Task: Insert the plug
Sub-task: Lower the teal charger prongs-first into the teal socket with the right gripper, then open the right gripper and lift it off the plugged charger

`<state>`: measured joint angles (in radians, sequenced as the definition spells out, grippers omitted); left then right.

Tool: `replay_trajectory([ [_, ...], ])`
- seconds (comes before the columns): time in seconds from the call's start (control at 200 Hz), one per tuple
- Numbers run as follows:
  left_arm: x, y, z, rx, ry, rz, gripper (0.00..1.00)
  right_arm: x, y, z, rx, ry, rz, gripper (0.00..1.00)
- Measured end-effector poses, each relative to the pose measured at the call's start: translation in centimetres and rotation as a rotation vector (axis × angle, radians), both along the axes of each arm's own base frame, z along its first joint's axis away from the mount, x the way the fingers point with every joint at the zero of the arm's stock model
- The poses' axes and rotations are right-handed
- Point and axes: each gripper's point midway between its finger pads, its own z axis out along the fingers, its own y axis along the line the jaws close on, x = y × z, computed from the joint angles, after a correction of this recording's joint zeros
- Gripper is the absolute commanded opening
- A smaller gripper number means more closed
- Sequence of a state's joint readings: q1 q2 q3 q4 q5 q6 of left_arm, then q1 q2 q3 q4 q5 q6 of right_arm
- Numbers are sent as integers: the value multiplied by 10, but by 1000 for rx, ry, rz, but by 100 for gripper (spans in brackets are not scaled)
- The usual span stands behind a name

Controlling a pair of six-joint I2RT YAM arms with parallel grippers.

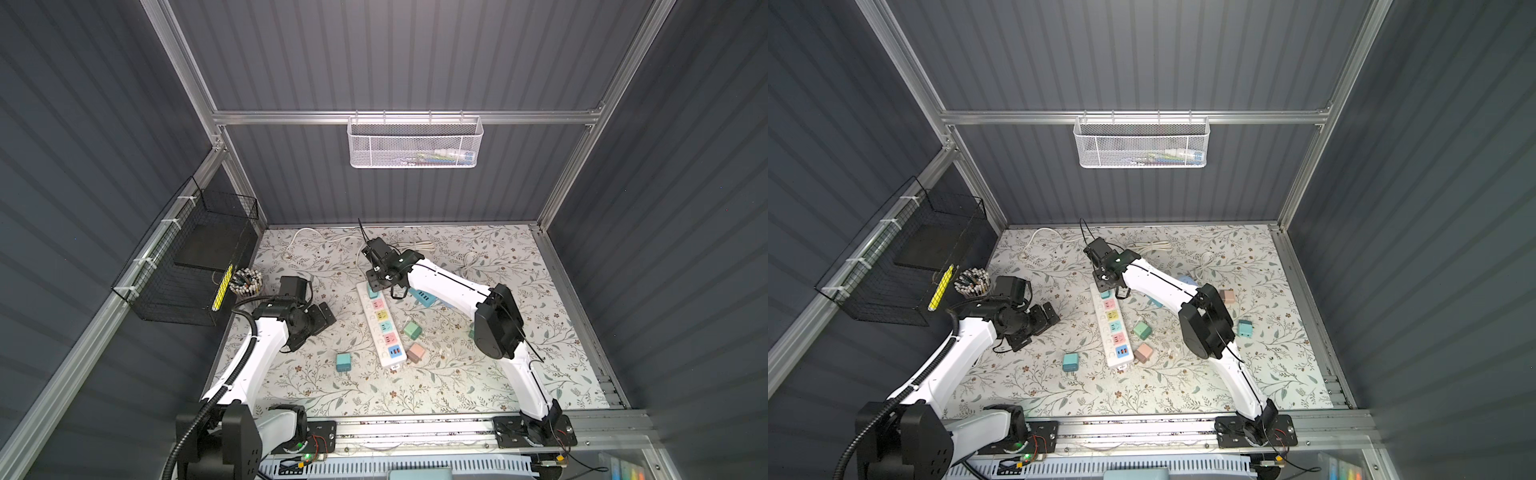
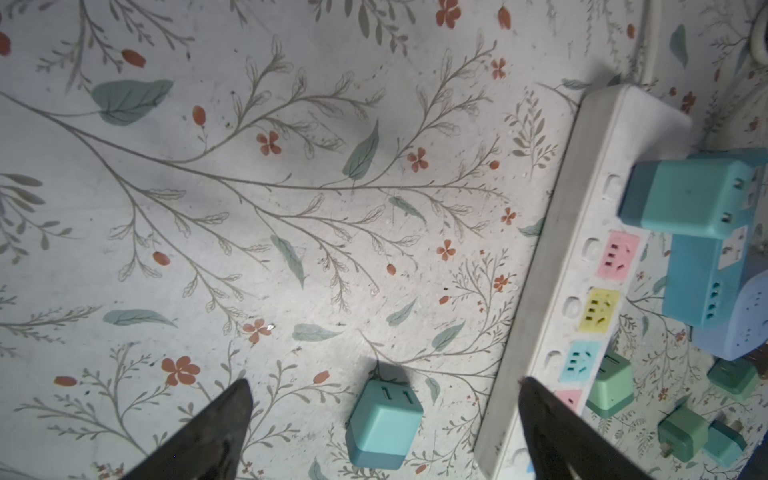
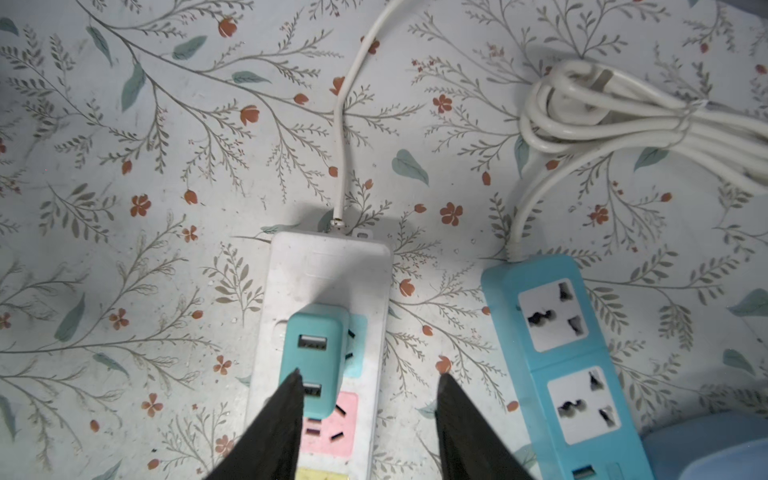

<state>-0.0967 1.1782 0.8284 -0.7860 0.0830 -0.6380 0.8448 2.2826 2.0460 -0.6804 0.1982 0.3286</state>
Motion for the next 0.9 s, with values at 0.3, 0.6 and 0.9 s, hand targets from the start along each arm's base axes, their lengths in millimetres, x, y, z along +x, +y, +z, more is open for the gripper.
replay_trajectory([
  [0.3,-4,0,-3,0,2,1,100,0,1,-14,9,8,4,51],
  [0.6,-11,-9,-6,43,8,-58,99,-3,-1,-11,12,3,13,54],
  [0.9,-26,-32,-20,127,72,-187,89,-19,-22,60,88,-78,27,55],
])
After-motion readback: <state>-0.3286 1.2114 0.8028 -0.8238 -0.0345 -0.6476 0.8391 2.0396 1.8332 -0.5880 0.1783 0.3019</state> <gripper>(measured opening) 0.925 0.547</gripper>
